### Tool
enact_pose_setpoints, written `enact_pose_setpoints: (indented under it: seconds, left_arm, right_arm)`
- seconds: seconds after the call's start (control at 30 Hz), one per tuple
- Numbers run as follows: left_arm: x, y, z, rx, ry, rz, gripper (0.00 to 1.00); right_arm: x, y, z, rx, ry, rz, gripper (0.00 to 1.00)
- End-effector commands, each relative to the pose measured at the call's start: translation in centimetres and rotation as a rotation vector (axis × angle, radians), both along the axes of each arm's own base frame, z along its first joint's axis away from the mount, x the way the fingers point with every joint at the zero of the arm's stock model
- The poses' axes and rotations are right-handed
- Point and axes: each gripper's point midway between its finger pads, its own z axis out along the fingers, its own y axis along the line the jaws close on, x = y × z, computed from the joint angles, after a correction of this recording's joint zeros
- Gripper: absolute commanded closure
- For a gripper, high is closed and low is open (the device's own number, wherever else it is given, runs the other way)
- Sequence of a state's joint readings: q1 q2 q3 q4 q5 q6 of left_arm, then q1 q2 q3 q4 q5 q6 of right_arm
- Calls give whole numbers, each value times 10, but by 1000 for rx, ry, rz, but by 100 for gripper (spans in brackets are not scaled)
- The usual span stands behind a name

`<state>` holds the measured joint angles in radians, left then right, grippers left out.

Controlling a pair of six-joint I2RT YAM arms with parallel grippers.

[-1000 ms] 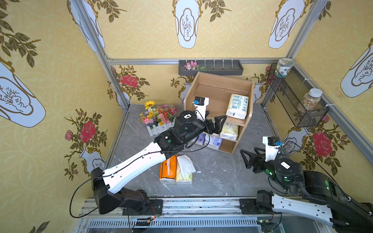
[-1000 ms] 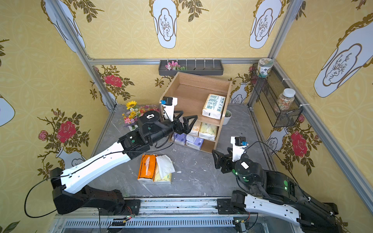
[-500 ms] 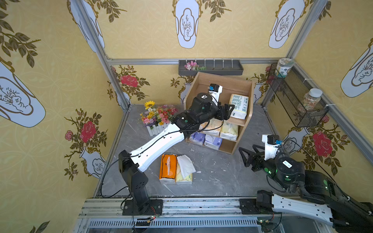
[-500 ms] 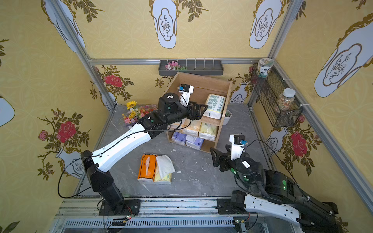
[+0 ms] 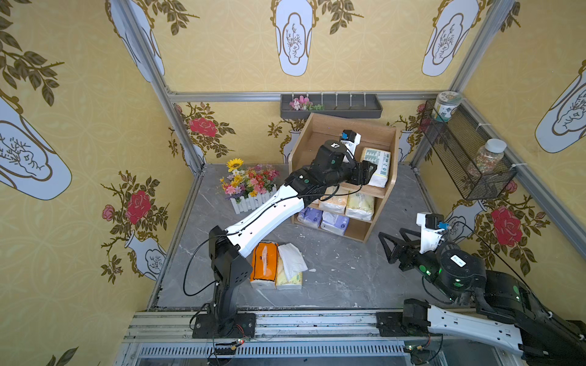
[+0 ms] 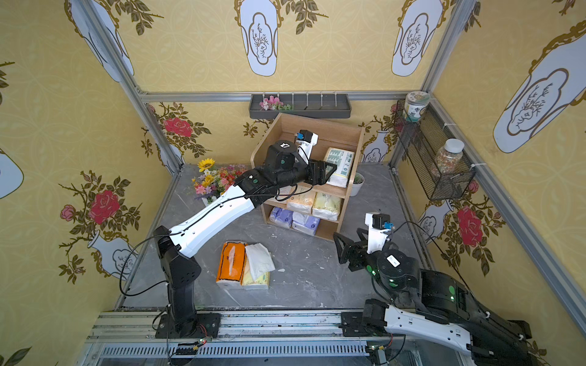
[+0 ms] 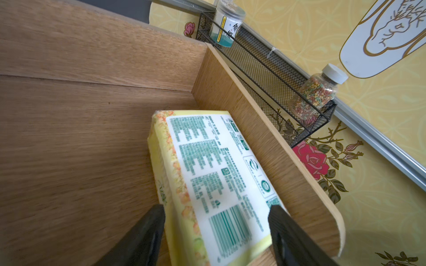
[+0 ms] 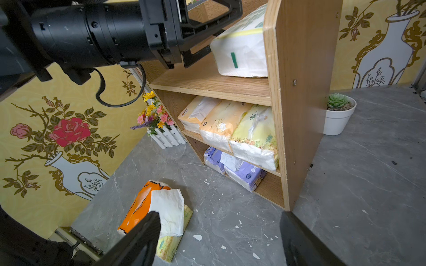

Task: Remove the tissue boxes from the shelf
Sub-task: Pick up a box of tissues from the shelf.

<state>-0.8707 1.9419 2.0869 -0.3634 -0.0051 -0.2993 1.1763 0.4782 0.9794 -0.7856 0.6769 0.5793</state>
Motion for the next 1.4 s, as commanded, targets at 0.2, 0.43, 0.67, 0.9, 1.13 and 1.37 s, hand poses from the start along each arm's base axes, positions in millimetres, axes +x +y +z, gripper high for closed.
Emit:
enact_pose_setpoints:
  seconds: [0.2,0.43,0.67,0.9,1.13,1.37]
  left_arm:
    - [6,-9,-14,25,18,-9,31]
    - [11,-15,-21,45,19,-16,42]
    - [14,-17,-33,76,30,-13,57]
    - [14,-13,-36,101,15,-6,71]
    - [15,7,-33,107,-19,42,82]
    - [16,22,-26,93,-41,80,94]
  right_arm:
    - [1,3,3,16,-3,3,15]
    - [1,6,3,7,-1,8,15]
    - [2,8,2,4,0,9,14]
    - [2,9,1,2,1,13,14]
    - [1,10,-3,-8,13,17,14]
    - [2,10,-3,-8,15,15,14]
